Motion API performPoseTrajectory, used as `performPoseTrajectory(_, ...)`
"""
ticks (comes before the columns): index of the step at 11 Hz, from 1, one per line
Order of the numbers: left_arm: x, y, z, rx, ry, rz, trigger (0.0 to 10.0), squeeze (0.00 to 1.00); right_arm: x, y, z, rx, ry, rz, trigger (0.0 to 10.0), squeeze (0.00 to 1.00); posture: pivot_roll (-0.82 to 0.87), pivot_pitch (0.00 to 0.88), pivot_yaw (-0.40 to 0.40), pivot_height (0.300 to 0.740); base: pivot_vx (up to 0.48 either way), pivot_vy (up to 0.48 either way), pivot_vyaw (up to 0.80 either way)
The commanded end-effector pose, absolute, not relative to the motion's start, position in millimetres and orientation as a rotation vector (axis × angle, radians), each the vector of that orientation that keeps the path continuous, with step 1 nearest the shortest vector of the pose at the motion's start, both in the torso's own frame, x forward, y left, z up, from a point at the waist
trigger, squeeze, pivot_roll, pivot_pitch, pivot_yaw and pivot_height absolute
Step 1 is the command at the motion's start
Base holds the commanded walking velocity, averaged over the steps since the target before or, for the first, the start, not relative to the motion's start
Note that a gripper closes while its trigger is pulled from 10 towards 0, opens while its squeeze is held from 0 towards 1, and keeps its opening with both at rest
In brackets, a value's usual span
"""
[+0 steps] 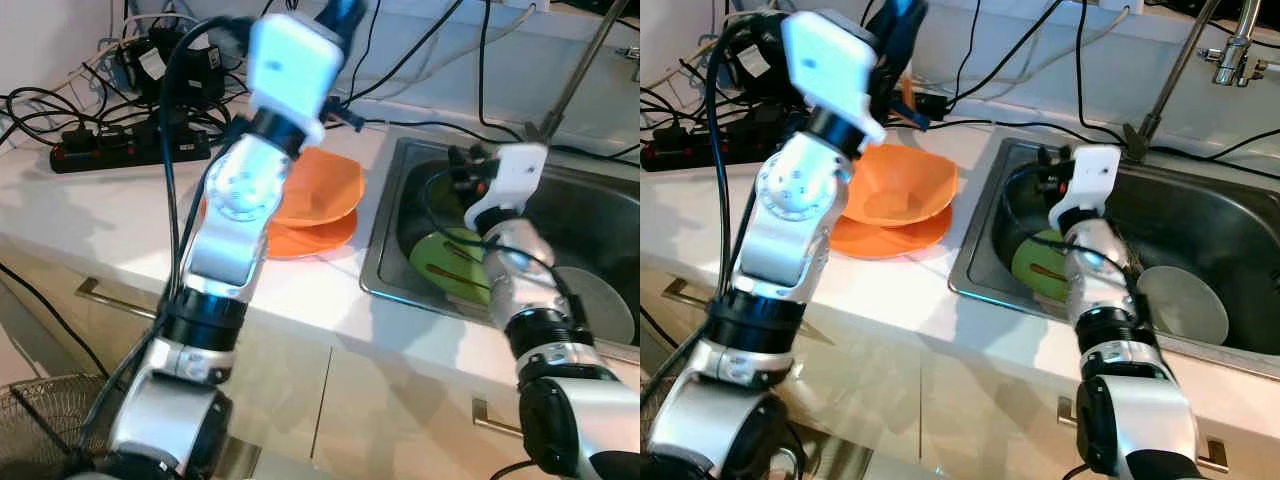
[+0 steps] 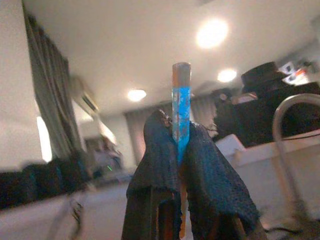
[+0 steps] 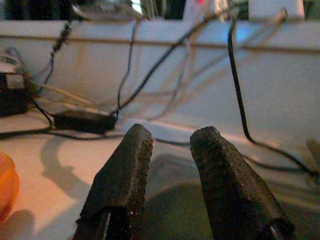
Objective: Kitchen organization
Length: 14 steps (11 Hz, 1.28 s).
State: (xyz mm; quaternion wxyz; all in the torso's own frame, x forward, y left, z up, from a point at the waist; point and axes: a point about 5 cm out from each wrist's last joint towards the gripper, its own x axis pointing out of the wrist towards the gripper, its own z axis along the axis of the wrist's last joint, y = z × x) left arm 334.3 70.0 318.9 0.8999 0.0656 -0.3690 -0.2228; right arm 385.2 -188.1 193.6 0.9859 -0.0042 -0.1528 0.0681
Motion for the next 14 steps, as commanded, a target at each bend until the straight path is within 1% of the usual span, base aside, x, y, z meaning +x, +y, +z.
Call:
performPoseTrajectory(1, 333.3, 72.9, 318.7, 0.061, -0.743, -0.488, 10.0, 0.0, 384.6, -186.6, 212.9, -0.02, -0.384, 0.193, 10.0, 1.0, 0.21, 0.0, -0.045, 0.74, 0.0, 0.0, 0.0)
performPoseTrajectory(3, 335.9, 76.2, 316.1, -0.055, -0.699, -0.528, 10.0, 0.0, 378.2, -172.8, 226.8, -0.078, -0.446, 0.343, 10.0, 1.0, 0.21, 0.0, -0.042, 0.74, 0.0, 0.0, 0.0)
performPoseTrajectory(4, 335.4, 73.7, 313.5, -0.078, -0.681, -0.566, 10.0, 0.0, 373.9, -163.9, 230.1, -0.095, -0.467, 0.419, 10.0, 1.0, 0.2, 0.0, -0.04, 0.74, 0.0, 0.0, 0.0)
performPoseTrajectory(5, 334.6, 71.9, 312.4, -0.083, -0.677, -0.578, 10.0, 0.0, 371.7, -159.2, 230.7, -0.1, -0.473, 0.453, 10.0, 1.0, 0.2, 0.0, -0.039, 0.74, 0.0, 0.0, 0.0)
performPoseTrajectory(6, 333.6, 70.4, 311.7, -0.112, -0.666, -0.603, 10.0, 0.0, 366.9, -152.6, 230.5, -0.113, -0.468, 0.515, 10.0, 0.82, 0.2, 0.0, -0.039, 0.74, 0.0, 0.0, 0.0)
performPoseTrajectory(7, 331.5, 68.7, 312.4, -0.143, -0.661, -0.634, 10.0, 0.0, 364.0, -148.0, 230.0, -0.122, -0.466, 0.548, 10.0, 0.0, 0.2, 0.0, -0.039, 0.74, 0.0, 0.0, 0.0)
performPoseTrajectory(14, 320.6, 55.1, 313.7, -0.177, -0.64, -0.766, 10.0, 0.0, 356.7, -136.8, 228.0, -0.111, -0.452, 0.616, 10.0, 0.0, 0.2, 0.0, -0.034, 0.74, 0.0, 0.0, 0.0)
